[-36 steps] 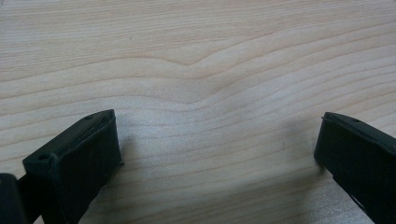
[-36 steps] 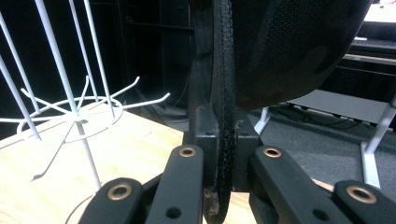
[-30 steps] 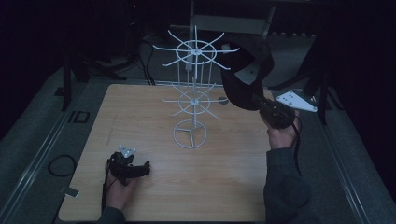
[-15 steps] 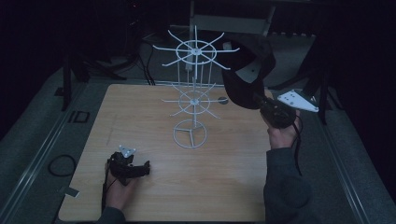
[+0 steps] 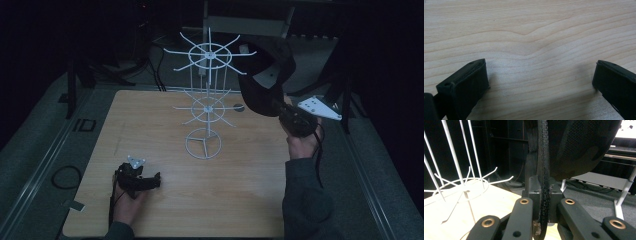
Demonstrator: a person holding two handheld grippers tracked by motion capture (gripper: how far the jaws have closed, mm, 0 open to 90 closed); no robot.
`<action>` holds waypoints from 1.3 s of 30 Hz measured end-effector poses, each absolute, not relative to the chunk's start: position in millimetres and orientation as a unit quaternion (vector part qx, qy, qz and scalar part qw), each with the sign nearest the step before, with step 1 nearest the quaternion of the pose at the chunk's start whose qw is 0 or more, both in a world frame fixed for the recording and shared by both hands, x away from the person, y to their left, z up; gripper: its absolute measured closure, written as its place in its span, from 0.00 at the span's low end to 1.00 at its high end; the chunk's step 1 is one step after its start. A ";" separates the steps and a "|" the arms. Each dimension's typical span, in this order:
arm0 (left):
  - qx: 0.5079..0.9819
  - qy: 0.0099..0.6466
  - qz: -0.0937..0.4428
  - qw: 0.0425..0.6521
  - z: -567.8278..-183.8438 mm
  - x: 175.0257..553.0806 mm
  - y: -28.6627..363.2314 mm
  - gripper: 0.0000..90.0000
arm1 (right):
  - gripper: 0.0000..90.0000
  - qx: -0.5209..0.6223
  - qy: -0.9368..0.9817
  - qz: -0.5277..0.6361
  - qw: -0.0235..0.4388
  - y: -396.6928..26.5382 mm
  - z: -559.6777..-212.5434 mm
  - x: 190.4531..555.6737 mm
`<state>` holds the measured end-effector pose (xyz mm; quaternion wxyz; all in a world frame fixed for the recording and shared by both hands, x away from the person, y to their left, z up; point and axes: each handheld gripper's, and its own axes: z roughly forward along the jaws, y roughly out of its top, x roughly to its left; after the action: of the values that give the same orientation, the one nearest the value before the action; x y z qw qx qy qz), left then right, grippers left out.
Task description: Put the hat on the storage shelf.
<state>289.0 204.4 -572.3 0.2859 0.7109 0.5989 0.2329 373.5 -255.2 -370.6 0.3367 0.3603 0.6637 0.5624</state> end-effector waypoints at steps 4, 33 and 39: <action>0.711 0.599 0.233 0.286 -572.3 289.0 204.4 0.00 | 0.95 0.360 0.662 0.563 0.339 -255.8 -369.8 373.6; 0.712 0.599 0.232 0.285 -572.2 289.0 204.6 0.00 | 0.95 0.351 0.652 0.568 0.360 -252.7 -361.9 368.9; 0.712 0.598 0.232 0.284 -572.1 289.0 204.7 0.00 | 0.95 0.345 0.650 0.573 0.361 -251.8 -359.6 366.0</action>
<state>289.0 204.7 -572.1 0.2844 0.7122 0.5982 0.2323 366.0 -251.8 -359.6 0.3612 0.3445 0.6503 0.5727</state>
